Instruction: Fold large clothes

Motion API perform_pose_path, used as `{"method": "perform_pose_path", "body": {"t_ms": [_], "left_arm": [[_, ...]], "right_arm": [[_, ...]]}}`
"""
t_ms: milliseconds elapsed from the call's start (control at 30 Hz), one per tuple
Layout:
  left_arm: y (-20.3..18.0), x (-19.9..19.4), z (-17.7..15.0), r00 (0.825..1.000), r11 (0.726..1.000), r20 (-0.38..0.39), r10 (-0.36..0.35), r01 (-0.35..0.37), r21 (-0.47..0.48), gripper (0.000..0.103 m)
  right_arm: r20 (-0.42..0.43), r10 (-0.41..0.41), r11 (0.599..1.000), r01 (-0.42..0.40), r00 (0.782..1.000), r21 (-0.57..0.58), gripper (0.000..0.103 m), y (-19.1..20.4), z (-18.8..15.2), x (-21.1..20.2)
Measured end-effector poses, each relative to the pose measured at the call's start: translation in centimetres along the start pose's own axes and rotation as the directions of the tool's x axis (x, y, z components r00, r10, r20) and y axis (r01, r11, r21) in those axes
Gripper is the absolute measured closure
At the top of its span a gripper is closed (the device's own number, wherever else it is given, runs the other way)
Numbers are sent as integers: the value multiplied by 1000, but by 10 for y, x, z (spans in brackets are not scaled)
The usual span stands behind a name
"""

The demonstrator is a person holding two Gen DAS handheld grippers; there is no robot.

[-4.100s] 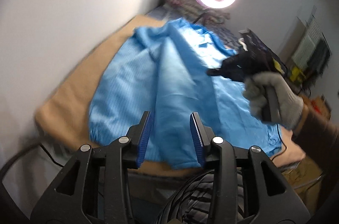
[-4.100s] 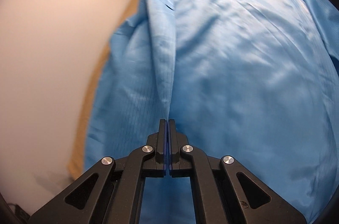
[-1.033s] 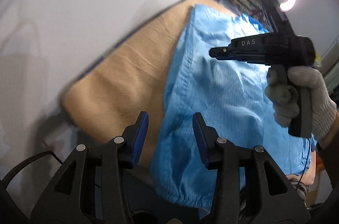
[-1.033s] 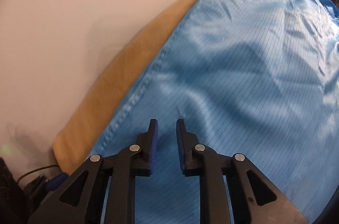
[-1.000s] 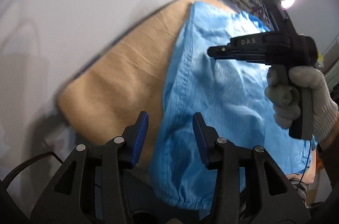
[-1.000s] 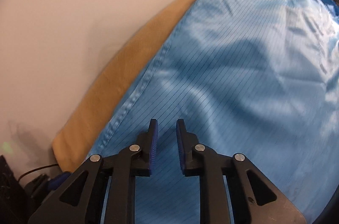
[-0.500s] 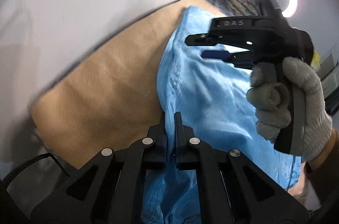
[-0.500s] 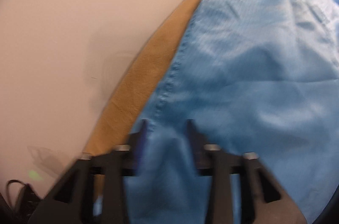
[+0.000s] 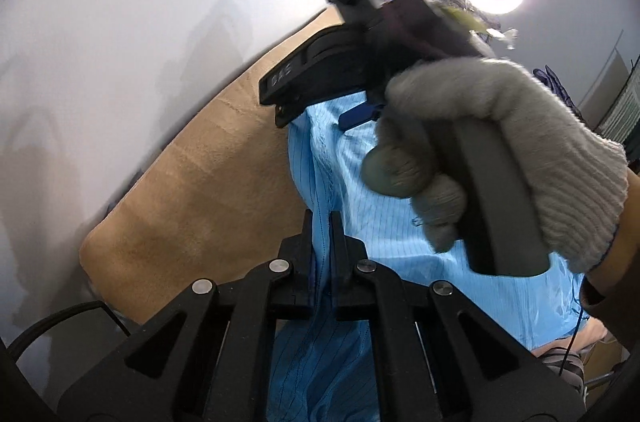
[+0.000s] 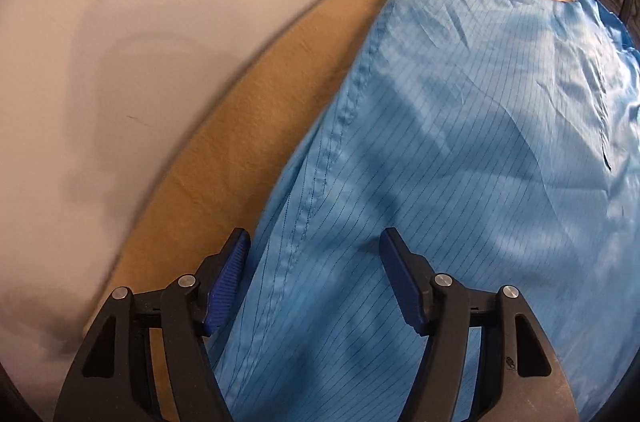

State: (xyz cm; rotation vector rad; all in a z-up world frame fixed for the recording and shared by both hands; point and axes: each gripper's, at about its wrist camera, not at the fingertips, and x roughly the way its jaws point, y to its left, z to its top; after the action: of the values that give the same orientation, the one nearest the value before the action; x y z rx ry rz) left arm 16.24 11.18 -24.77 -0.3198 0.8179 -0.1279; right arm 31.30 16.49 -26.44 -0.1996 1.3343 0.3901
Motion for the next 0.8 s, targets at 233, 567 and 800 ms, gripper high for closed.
{"method": "perform_pose_path", "body": {"t_ms": [233,567,800], "left_arm": [[-16,-6,4,1000,999,11,-10,9,44,101],[-57,-31,-4,999,986,44,-21,13,165,101],[-94,-43,-8,997,968,18,-78,71,242,101]], "right_arm": [[23,12,999,-13,1000,48,100,-3,-9,-5],[187,261,929,-299,947,216,102,-84,-38,-56],[293,303,880,-384,907,280,102,-130,-73,-86]]}}
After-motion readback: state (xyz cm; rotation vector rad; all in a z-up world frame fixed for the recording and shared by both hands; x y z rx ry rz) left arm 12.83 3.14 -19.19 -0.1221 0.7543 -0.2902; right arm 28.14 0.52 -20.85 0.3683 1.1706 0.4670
